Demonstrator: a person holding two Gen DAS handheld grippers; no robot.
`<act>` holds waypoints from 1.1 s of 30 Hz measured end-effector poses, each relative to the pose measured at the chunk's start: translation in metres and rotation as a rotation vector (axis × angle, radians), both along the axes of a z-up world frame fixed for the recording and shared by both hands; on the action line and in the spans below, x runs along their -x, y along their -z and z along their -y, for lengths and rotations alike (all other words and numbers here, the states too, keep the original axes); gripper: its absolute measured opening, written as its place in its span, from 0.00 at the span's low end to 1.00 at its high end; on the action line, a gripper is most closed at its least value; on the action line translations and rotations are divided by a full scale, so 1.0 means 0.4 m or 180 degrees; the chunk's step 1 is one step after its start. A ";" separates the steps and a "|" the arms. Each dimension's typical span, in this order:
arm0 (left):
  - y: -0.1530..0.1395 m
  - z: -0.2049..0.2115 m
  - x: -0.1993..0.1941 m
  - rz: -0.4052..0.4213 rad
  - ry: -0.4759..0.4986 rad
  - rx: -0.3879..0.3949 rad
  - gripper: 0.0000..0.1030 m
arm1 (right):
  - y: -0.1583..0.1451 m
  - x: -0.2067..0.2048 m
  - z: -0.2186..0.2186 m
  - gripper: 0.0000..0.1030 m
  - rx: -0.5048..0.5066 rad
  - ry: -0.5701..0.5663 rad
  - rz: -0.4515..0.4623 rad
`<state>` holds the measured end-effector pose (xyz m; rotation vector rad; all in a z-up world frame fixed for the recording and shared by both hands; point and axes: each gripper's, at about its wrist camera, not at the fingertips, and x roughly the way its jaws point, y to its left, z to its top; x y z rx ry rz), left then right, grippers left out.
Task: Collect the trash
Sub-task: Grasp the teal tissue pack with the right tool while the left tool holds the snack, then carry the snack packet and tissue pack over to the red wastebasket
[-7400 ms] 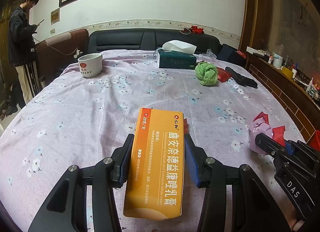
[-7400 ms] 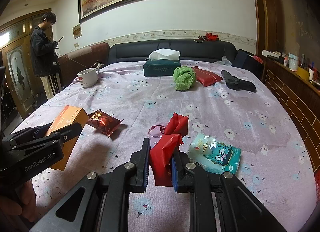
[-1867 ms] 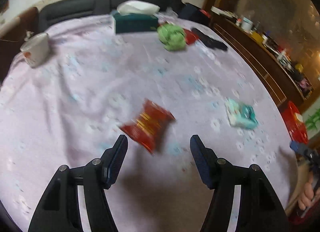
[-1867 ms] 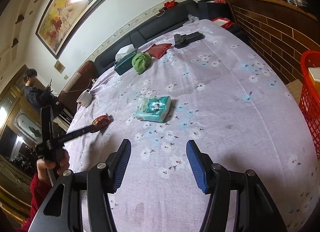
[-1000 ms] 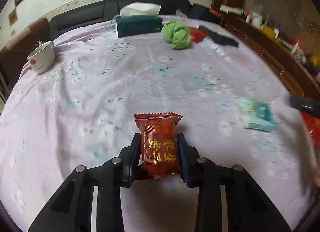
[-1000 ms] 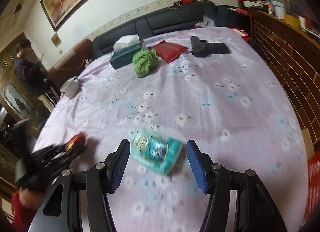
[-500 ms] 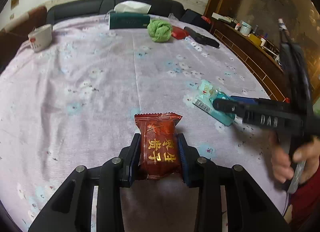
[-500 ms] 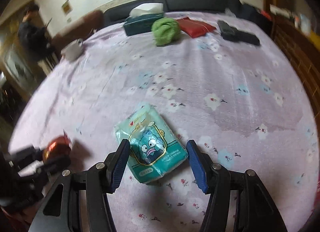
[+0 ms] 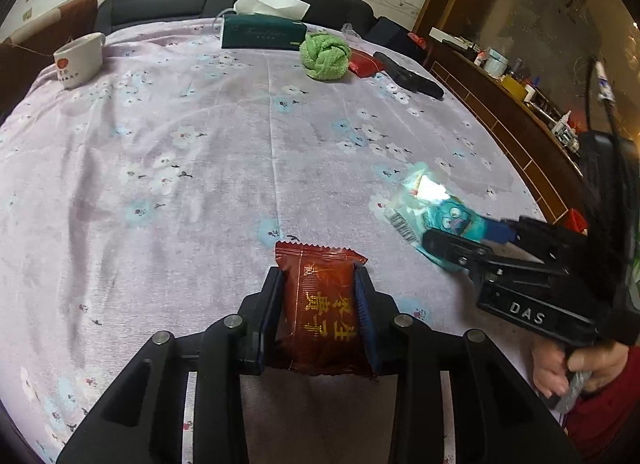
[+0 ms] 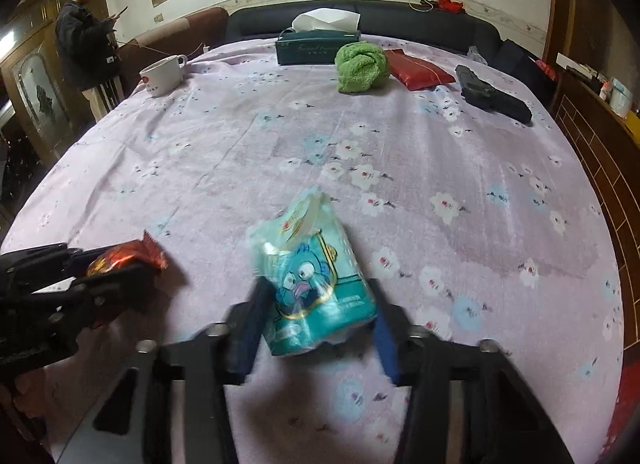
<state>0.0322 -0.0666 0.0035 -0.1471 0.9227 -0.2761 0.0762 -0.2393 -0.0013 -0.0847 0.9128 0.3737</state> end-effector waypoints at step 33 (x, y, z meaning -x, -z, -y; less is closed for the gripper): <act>-0.050 0.096 0.218 0.0758 -0.0197 -0.0472 0.30 | -0.034 0.285 0.055 0.13 -0.0723 0.0592 0.0450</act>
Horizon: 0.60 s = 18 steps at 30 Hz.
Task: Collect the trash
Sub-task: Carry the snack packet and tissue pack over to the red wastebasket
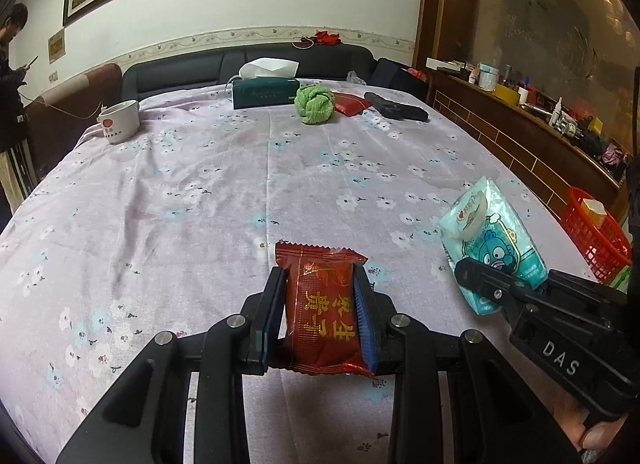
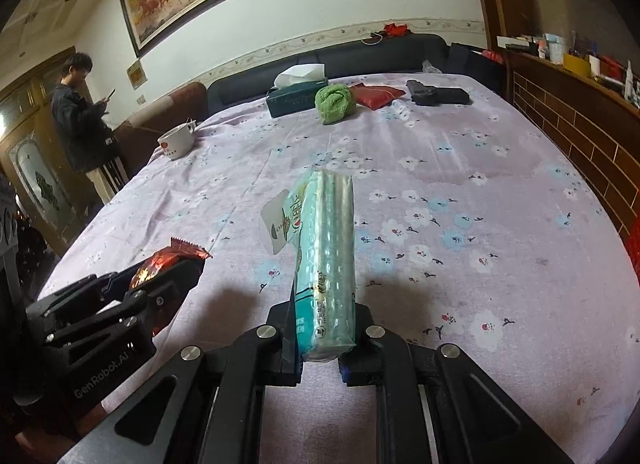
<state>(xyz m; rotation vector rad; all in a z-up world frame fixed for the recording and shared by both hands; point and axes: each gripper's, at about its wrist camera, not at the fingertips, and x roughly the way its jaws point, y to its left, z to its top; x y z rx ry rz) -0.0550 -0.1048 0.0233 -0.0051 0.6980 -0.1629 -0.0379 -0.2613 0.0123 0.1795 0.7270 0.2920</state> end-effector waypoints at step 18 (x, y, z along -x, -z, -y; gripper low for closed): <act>0.019 0.014 0.003 -0.0110 0.0052 -0.0004 0.30 | -0.005 0.007 0.006 0.13 -0.0054 -0.0011 0.0019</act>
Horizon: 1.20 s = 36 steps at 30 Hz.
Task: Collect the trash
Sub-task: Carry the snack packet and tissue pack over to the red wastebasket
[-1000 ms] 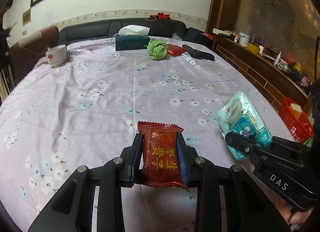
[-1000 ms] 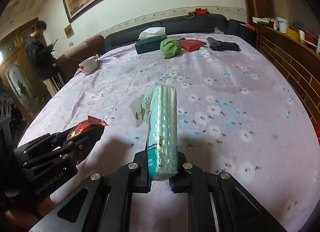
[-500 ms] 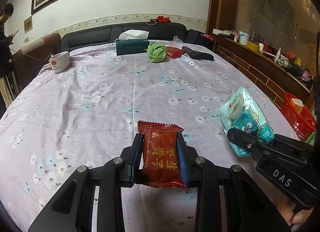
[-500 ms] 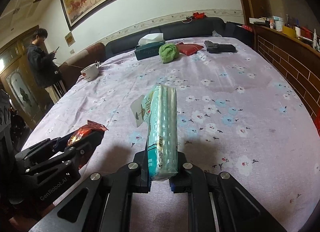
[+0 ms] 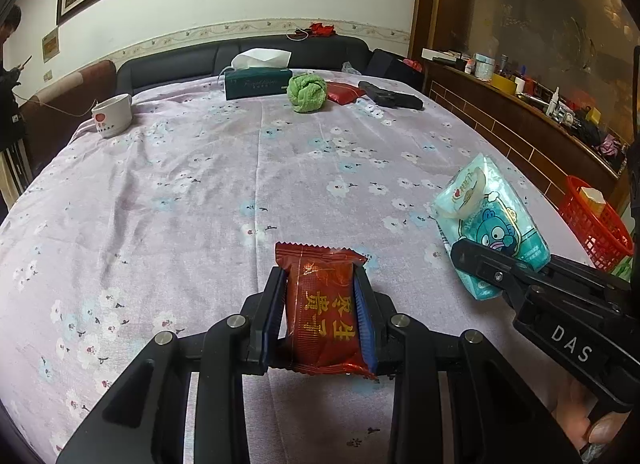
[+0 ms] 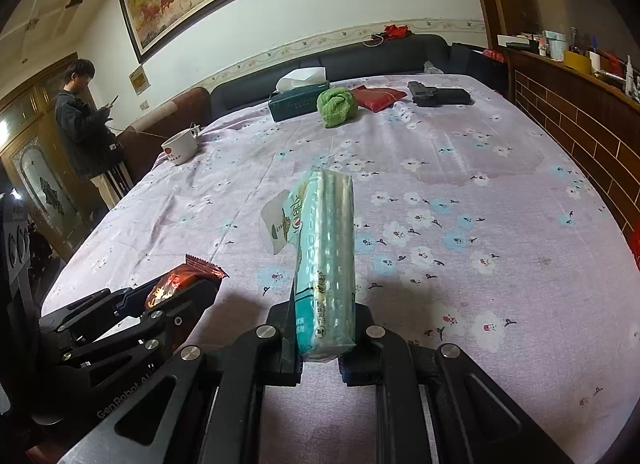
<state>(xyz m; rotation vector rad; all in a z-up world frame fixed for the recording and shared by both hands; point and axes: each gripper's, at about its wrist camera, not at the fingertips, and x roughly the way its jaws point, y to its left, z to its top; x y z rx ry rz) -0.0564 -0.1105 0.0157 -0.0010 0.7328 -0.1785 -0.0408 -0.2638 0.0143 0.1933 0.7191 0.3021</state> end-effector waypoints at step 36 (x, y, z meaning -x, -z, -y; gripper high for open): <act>-0.031 0.041 -0.011 -0.0043 0.0176 -0.0001 0.30 | -0.058 0.047 0.098 0.13 -0.0172 0.0298 0.0122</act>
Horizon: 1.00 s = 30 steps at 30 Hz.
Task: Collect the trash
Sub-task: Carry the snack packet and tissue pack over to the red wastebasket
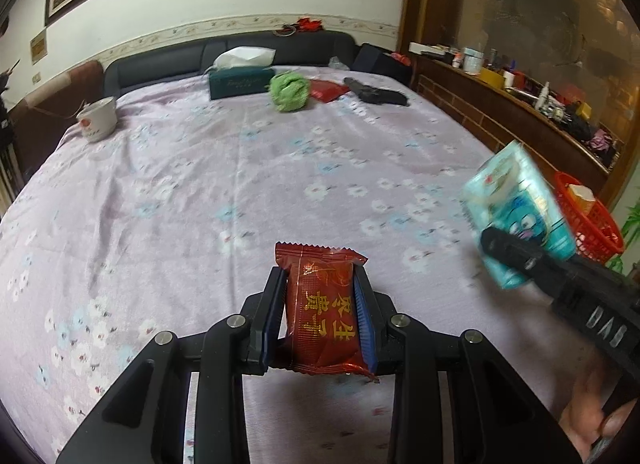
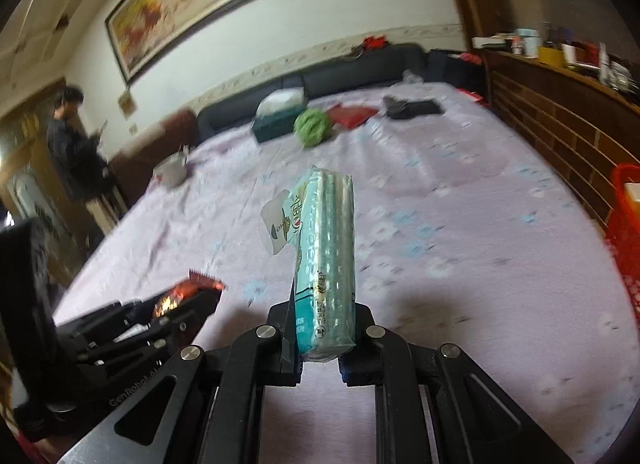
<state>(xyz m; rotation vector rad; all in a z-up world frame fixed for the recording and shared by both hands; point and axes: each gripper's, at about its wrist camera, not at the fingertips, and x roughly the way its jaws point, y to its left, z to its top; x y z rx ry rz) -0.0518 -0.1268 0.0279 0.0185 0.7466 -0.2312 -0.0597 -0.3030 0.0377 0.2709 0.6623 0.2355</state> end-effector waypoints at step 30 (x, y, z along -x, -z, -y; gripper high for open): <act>-0.179 0.818 -0.059 -0.0397 0.2067 0.0391 0.31 | -0.132 0.219 0.846 0.16 -0.0484 0.1860 0.0090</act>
